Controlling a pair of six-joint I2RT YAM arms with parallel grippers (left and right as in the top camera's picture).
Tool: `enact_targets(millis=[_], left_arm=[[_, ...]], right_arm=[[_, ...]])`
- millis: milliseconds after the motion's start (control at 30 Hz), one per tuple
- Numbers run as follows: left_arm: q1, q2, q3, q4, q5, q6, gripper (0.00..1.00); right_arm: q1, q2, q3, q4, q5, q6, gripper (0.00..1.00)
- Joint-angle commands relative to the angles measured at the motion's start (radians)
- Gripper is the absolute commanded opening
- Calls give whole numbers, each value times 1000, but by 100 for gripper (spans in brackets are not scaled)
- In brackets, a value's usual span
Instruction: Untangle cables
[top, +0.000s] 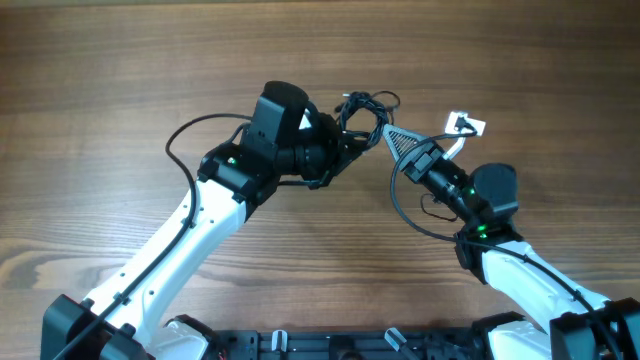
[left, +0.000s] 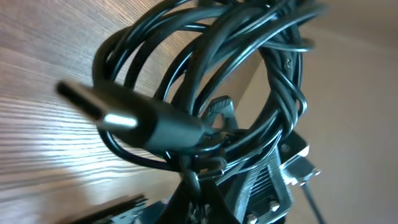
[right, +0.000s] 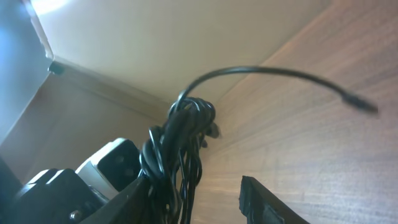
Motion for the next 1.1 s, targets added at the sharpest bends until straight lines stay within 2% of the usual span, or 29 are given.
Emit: enact_targets(millis=[0,100,233,333,533,567,600,633,667,733,800,867,933,1000,1067], left_arm=[[-14,-3,2,-4,47,130,4],[-14,-3,2,16,52,135,4],[-14,-3,2,159,223,183,4],[-14,-4,2,175,265,183,4],[-13,-4,2,175,237,183,4],[-13,-3,2,173,227,183,4],[-13,-3,2,167,211,192,4],[-13,-3,2,167,209,211,4],[-13,-4,2,163,202,218,4],[-13,-3,2,160,187,235,4],[-13,-3,2,160,161,236,4],[-13,-3,2,161,150,292,4],[-14,-3,2,161,151,384,4],[-24,-3,2,161,151,453,4],[-31,-4,2,169,152,468,4]], right_arm=[[3,-2,14,18,-14,-98,50],[3,-2,14,1,-44,-116,49],[3,-2,14,-48,-19,-200,44],[3,-2,14,-47,-16,-201,41],[-5,-3,14,-102,13,-240,42],[-24,-3,14,-125,8,-253,45],[-59,-3,14,-146,-19,-252,52],[-92,-3,14,-151,-61,-251,72],[-122,-3,14,-156,-102,-243,100],[-205,-3,14,-168,-211,-171,100],[-293,-3,14,-173,-325,-8,100],[-347,-3,14,-175,-458,170,100],[-323,-3,14,-175,-528,331,100],[-263,-3,14,-175,-506,388,99],[-184,-3,14,-180,-473,465,94]])
